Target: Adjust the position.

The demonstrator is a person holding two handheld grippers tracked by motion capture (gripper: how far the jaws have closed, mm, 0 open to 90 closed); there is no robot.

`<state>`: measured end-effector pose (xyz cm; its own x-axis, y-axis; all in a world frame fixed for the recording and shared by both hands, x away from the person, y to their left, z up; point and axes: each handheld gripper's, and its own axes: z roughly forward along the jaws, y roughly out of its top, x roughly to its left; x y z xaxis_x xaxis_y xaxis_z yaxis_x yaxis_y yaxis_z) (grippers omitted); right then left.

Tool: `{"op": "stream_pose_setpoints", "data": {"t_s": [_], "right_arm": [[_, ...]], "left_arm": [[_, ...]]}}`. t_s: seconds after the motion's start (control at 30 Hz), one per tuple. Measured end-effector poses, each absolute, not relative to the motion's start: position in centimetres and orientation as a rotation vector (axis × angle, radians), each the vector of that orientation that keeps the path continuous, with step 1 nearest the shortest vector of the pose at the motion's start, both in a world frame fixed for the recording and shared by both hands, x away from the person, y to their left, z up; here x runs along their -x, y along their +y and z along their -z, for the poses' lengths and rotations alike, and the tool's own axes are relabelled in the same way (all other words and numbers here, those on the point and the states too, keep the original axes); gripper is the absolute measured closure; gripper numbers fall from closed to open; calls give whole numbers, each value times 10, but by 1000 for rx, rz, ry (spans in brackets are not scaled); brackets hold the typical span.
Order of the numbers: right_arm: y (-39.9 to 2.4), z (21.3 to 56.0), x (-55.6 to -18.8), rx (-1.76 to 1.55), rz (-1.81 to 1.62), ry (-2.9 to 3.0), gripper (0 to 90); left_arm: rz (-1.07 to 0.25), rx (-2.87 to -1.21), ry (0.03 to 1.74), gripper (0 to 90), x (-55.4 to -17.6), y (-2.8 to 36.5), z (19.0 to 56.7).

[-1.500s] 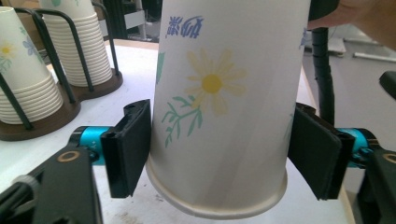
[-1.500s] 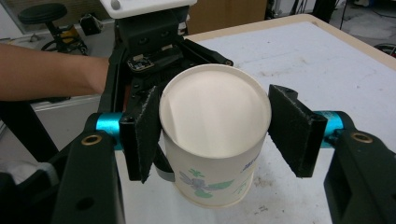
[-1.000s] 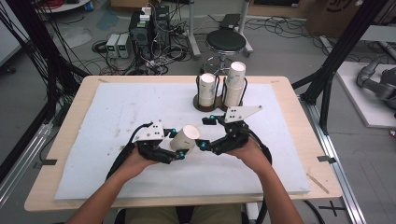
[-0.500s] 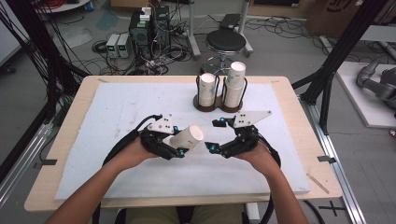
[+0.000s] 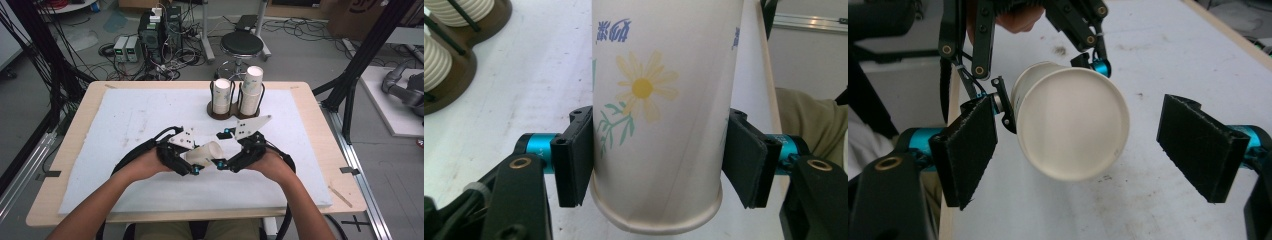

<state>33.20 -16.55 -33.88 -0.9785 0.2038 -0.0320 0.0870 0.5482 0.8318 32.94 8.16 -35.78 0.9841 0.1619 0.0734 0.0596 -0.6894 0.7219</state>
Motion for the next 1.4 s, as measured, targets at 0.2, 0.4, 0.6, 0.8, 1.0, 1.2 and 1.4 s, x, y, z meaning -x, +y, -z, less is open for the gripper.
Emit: {"op": "stream_pose_setpoints", "data": {"t_s": [0.2,0.4,0.6,0.8,1.0,1.2,1.4], "right_arm": [[-149,340,-337,-153,-1315,2738,176],[-142,342,-340,-98,-1247,2799,247],[-137,347,-341,-54,-1183,2832,293],[-134,348,-341,4,-1151,2854,358],[-133,348,-340,17,-1137,2878,374],[-137,348,-341,-5,-1135,2895,375],[-146,349,-342,-51,-1148,2877,375]], "left_arm": [[-158,-2337,145,358,-329,81,359],[-149,-2352,126,358,-328,80,360],[-139,-2367,115,360,-328,79,362],[-127,-2383,104,364,-327,79,363],[-115,-2370,92,331,-327,79,366],[-126,-2271,93,195,-327,85,367],[-141,-2165,138,187,-327,101,366]]}}
